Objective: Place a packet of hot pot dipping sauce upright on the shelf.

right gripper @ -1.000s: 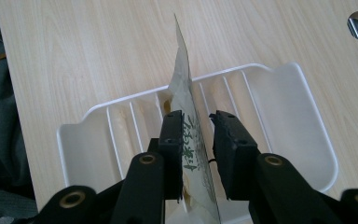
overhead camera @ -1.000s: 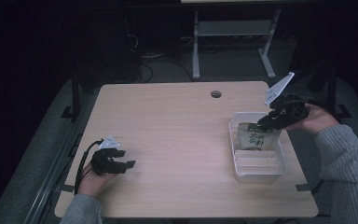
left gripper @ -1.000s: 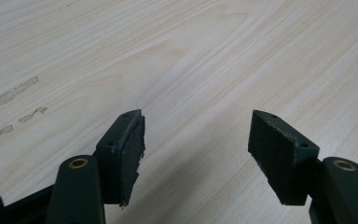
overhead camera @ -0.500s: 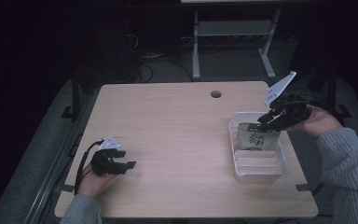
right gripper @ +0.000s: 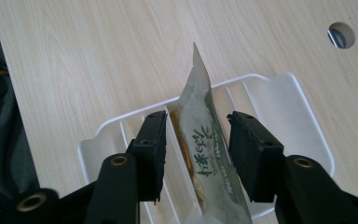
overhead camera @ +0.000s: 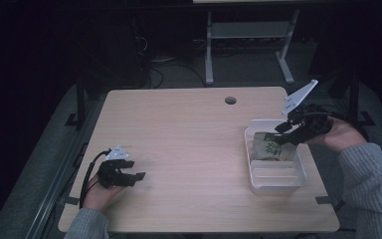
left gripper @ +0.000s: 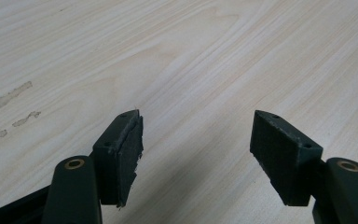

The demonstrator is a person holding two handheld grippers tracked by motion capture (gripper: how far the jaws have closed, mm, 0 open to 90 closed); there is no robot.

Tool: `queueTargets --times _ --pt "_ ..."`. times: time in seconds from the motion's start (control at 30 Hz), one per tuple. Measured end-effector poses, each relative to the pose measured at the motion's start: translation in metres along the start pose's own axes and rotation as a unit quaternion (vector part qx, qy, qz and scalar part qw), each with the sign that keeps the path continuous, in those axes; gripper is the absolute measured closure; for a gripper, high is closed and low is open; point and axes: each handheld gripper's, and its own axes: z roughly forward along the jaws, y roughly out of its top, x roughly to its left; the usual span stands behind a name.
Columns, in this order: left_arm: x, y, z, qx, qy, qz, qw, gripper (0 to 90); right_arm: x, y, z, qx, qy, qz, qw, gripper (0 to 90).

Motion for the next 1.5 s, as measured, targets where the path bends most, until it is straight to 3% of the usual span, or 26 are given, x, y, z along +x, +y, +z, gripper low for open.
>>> queueTargets --times 0.23,0.63,1.0,1.5 --pt "-0.003 0.001 -0.001 0.000 0.000 0.006 1.0000 33.7 0.009 0.002 -0.009 -0.009 -0.004 0.005 0.9999 50.8" --pt "-0.002 -0.001 -0.005 -0.007 -0.002 0.002 1.0000 33.5 0.027 0.011 -0.017 -0.019 -0.003 -0.009 0.9998 49.2" --pt "0.000 -0.002 -0.006 -0.012 0.002 -0.005 0.9999 32.2 0.039 0.019 -0.008 -0.023 0.014 -0.022 0.9994 47.6" --pt "0.000 -0.001 -0.007 -0.013 0.002 -0.002 0.9999 31.6 0.050 0.027 -0.001 -0.027 0.019 -0.025 0.9992 45.5"
